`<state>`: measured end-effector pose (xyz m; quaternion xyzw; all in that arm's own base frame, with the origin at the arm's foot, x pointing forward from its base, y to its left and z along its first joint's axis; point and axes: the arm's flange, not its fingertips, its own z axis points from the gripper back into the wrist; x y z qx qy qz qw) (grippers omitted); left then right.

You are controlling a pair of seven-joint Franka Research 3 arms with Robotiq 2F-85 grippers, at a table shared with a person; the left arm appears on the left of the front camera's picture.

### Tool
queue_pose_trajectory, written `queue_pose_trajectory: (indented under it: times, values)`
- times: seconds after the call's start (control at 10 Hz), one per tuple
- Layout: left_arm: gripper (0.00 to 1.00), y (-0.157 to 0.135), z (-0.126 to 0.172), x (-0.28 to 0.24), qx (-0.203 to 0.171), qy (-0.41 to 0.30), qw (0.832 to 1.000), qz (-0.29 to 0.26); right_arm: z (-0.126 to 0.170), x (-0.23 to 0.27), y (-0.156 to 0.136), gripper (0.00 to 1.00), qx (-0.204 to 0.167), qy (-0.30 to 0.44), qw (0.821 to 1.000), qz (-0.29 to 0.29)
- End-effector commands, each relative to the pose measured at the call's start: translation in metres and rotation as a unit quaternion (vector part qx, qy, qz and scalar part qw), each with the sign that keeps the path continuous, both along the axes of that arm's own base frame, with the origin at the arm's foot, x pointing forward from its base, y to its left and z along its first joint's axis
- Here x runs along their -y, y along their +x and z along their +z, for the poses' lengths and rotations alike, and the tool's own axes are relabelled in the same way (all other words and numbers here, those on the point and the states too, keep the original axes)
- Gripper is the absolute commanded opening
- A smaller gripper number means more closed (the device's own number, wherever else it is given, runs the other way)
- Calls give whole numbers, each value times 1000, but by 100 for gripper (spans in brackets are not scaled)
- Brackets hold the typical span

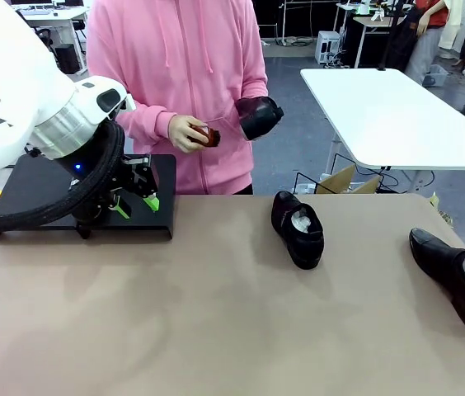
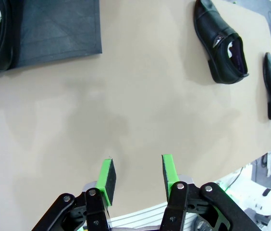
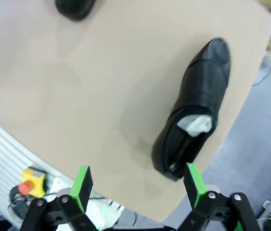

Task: Organize the shoes by placing them on the stand.
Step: Pick up one Shoe and place it in the middle of the table.

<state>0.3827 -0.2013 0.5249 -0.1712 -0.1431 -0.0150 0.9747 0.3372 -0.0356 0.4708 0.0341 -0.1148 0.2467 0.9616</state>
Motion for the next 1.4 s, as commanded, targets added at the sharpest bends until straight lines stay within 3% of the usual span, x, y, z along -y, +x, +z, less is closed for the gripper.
queue_pose_trajectory:
  times: [0.0, 0.3, 0.5, 1.3]
  values:
    - [53, 0, 1, -1, -4, -9, 1000, -1, -29, -8, 34, 100, 16, -50, 998, -45]
    - [53, 0, 1, -1, -4, -9, 1000, -1, -65, 4, 65, 100, 21, -82, 993, -83]
    - [53, 0, 1, -1, -4, -9, 1000, -1, -80, 10, 75, 100, 0, -93, 991, -92]
    - [53, 0, 1, -1, -4, -9, 1000, -1, -124, 2, 80, 100, -88, -112, 987, -72]
